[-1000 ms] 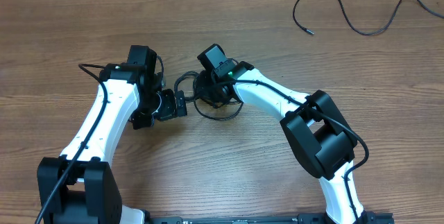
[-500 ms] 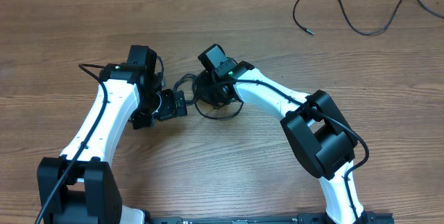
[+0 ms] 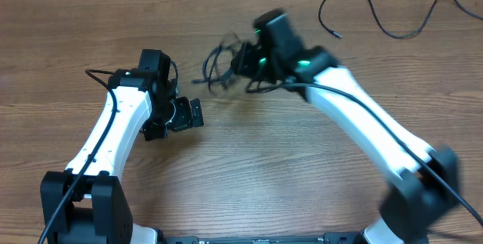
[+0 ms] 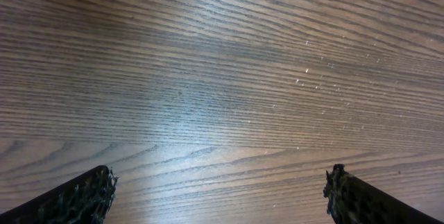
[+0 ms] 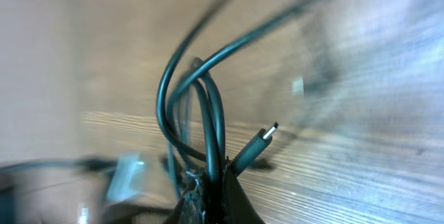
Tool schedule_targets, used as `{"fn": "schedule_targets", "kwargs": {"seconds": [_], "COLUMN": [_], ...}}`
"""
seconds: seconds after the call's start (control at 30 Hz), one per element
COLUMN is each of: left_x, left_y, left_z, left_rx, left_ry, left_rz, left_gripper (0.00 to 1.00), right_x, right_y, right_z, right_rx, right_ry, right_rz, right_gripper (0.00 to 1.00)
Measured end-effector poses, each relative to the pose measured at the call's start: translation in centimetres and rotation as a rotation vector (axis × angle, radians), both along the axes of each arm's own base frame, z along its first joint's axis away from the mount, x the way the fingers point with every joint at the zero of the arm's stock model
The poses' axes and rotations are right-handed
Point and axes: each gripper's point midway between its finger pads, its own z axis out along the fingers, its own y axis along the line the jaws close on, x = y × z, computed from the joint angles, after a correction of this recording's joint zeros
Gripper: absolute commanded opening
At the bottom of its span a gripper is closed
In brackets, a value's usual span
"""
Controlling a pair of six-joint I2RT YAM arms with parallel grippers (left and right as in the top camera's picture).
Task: Untangle cables
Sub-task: 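Lift the grasped cable loop upward and back with the right gripper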
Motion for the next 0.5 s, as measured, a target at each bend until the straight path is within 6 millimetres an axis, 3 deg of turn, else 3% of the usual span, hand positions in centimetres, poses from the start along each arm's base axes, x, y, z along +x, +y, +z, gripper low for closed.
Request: {"fn": "schedule_targets", "kwargs": {"seconds": [0.1,0.2,0.3,0.5], "left_x": [0.0,0.1,0.2,0.2], "left_y": [0.0,0.0,0.0,0.0], "left_z": [0.0,0.0,0.0,0.0], "left_rx": [0.0,0.0,-0.001,-0.001], "left_ry": [0.0,-0.004,-0.006,-0.007], "left_rz": [0.0,0.0,0.0,0.0], "left_gripper": [1.0,0.99,1.0,1.0], "right_x": [-1.2,-2.4,-3.0,-3.1], "right_y": [-1.2,-1.6,-2.2,-5.2], "right_z": [5.7,8.0,6.9,0.9], "right_rx": [0.035,0.032,-0.026,-0.244], "right_ry": [-0.141,-0.21,-0.194,-0.04], "right_rz": [0.031,0.075,0.101,0.012], "right_gripper": [0.04,0.04,0.04,0.04]}}
